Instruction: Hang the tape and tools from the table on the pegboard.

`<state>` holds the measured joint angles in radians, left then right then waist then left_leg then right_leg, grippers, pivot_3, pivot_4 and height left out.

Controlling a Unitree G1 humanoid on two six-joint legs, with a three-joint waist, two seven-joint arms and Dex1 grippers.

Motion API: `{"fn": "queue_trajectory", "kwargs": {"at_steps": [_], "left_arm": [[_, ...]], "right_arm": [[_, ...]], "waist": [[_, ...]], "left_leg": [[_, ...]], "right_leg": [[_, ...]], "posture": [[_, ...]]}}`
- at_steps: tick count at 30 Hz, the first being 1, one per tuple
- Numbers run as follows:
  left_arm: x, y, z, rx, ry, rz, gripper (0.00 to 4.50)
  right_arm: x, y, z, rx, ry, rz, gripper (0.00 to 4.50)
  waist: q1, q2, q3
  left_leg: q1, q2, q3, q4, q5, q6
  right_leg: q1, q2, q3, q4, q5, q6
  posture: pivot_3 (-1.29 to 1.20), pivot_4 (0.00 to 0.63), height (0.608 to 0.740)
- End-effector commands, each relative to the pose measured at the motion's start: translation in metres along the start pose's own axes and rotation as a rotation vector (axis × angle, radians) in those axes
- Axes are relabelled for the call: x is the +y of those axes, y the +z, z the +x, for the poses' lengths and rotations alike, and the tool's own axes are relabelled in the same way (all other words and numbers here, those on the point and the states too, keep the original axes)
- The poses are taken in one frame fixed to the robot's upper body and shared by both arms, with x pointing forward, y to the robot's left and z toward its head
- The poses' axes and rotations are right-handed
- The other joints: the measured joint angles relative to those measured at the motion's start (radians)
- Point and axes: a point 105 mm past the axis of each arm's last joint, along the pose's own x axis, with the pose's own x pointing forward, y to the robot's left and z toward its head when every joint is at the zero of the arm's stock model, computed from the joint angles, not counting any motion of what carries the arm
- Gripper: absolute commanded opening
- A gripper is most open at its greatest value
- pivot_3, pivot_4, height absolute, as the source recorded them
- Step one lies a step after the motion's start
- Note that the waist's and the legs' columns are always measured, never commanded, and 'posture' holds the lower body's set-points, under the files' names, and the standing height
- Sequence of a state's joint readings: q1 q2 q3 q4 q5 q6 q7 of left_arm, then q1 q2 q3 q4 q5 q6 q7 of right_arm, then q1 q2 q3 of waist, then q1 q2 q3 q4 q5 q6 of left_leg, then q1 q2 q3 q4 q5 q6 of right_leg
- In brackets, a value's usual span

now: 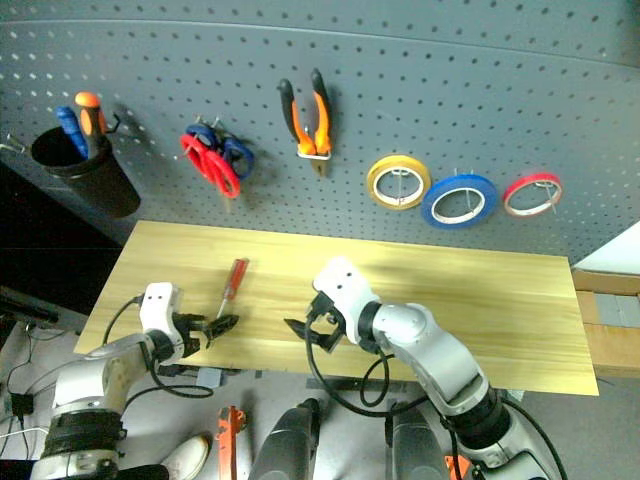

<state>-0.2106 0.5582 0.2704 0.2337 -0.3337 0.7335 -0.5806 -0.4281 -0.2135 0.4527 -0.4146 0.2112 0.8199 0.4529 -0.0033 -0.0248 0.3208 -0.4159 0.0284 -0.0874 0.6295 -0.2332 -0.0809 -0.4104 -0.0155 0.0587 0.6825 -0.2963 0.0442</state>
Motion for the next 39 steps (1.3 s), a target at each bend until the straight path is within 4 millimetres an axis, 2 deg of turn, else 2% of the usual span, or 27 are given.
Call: {"fn": "queue_trajectory", "kwargs": {"at_steps": [1,4,8,15,24,29,31,34,39], "left_arm": [[0.004,-0.011,-0.001,0.050,0.009,0.015,4.47],[0.005,-0.003,0.001,0.043,0.013,0.039,3.93],[0.002,0.006,0.005,0.030,-0.006,0.062,2.55],[0.002,0.007,0.007,0.027,-0.010,0.069,0.12],[-0.001,0.011,0.009,0.010,0.001,0.084,0.06],[-0.005,0.030,-0.002,-0.121,0.076,0.112,0.06],[-0.010,0.036,-0.011,-0.179,0.116,0.117,0.06],[-0.026,0.036,-0.038,-0.271,0.215,0.168,0.06],[-0.046,0.024,-0.077,-0.388,0.386,0.169,0.06]], "right_arm": [[0.003,0.012,-0.002,-0.046,0.004,-0.012,4.50],[0.004,0.012,-0.002,-0.050,0.006,-0.007,4.50],[0.005,0.012,-0.002,-0.053,0.006,0.001,4.50],[0.005,0.015,0.001,-0.071,-0.005,0.009,4.50],[-0.002,0.019,0.000,-0.099,-0.019,-0.008,4.50],[-0.006,0.031,-0.005,-0.172,-0.012,-0.032,4.50],[-0.007,0.036,-0.009,-0.212,-0.009,-0.028,4.50],[-0.006,0.042,-0.018,-0.273,0.014,-0.007,4.50],[-0.006,0.044,-0.019,-0.316,0.050,0.001,4.50]], "waist": [[-0.001,0.001,0.002],[-0.001,0.001,0.003],[-0.001,0.000,0.008],[-0.004,0.000,0.009],[-0.004,-0.001,0.008],[-0.001,-0.004,0.007],[0.000,-0.007,0.005],[0.002,-0.011,0.002],[0.013,-0.018,-0.011]], "left_leg": [[0.000,0.000,0.000,0.000,0.000,0.000],[0.001,0.000,0.000,0.000,0.000,0.000],[0.000,0.000,0.000,0.000,0.000,0.000],[0.000,0.000,0.000,-0.001,0.000,0.000],[-0.001,0.000,0.000,-0.001,0.000,0.000],[-0.001,0.000,0.000,-0.001,0.000,-0.001],[-0.002,0.000,-0.001,-0.001,0.000,-0.001],[-0.003,0.001,-0.002,-0.001,0.001,-0.005],[-0.003,0.001,-0.003,-0.001,0.001,-0.007]], "right_leg": [[0.000,0.000,0.000,0.000,0.000,0.000],[0.000,0.000,0.000,0.001,0.000,0.000],[0.000,0.000,0.000,0.000,0.000,0.000],[-0.001,0.000,0.000,-0.001,0.000,0.000],[-0.001,0.000,0.000,-0.001,0.000,0.000],[-0.001,-0.002,-0.001,-0.001,0.000,0.000],[-0.001,-0.003,-0.003,-0.002,0.000,0.000],[-0.001,-0.006,-0.004,-0.003,0.000,0.000],[-0.001,-0.007,-0.006,-0.003,0.000,0.000]], "posture": [[0.08,0.391,0.740],[0.08,0.390,0.740],[0.08,0.386,0.740],[0.09,0.376,0.740],[0.09,0.338,0.740],[0.11,0.296,0.740],[0.13,0.272,0.740],[0.16,0.250,0.740],[0.23,0.209,0.740]]}}
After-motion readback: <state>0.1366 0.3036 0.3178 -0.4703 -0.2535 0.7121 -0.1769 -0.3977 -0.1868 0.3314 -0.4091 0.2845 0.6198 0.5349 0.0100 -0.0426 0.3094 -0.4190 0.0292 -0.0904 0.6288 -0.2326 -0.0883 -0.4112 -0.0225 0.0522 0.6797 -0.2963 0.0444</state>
